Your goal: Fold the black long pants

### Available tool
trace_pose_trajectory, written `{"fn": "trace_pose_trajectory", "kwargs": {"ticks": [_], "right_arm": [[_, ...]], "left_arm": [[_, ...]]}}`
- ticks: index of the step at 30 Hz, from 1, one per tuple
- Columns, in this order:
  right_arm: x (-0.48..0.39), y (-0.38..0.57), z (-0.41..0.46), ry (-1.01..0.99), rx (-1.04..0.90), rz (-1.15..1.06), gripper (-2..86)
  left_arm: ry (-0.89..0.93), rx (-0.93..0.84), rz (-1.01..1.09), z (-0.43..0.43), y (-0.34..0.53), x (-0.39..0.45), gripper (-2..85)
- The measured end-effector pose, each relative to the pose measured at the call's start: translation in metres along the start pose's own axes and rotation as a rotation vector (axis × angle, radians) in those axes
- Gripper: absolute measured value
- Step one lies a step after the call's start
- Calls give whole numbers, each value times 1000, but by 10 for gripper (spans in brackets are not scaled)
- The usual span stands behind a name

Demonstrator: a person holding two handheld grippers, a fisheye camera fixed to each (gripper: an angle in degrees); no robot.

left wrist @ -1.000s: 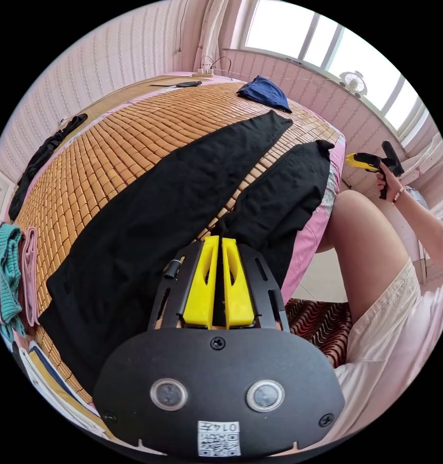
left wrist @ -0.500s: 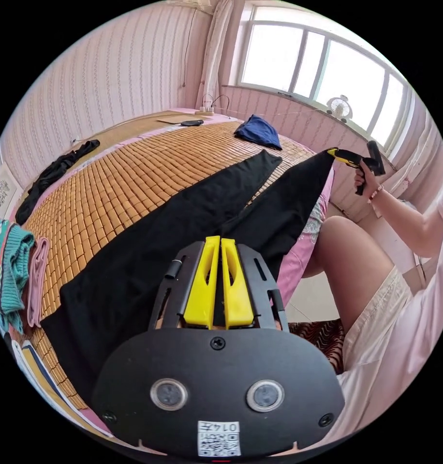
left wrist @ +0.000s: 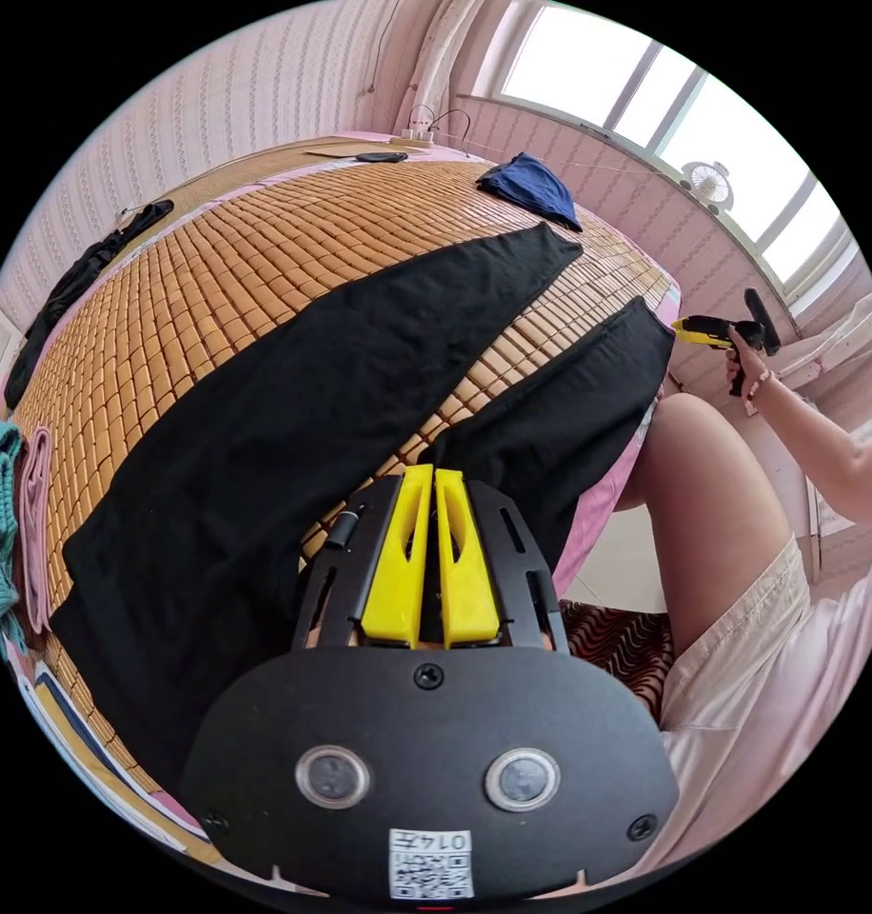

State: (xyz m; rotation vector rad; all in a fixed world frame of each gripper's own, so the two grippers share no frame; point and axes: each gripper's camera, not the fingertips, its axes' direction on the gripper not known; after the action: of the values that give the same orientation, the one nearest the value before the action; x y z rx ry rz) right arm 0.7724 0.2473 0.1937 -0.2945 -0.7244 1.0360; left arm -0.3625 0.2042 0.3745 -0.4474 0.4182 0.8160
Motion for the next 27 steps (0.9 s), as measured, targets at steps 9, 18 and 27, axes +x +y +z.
{"fn": "trace_pose_trajectory", "kwargs": {"ticks": [9, 18, 27], "right_arm": [[-103, -13, 138, 90, -69, -308, 32], [-123, -12, 226, 96, -119, -328, 1], [-167, 58, 254, 104, -10, -387, 57]], "left_arm": [[-27, 13, -2, -9, 2, -1, -10], [-46, 56, -60, -6, 19, 0, 4], [-240, 208, -299, -125, 134, -50, 59]]}}
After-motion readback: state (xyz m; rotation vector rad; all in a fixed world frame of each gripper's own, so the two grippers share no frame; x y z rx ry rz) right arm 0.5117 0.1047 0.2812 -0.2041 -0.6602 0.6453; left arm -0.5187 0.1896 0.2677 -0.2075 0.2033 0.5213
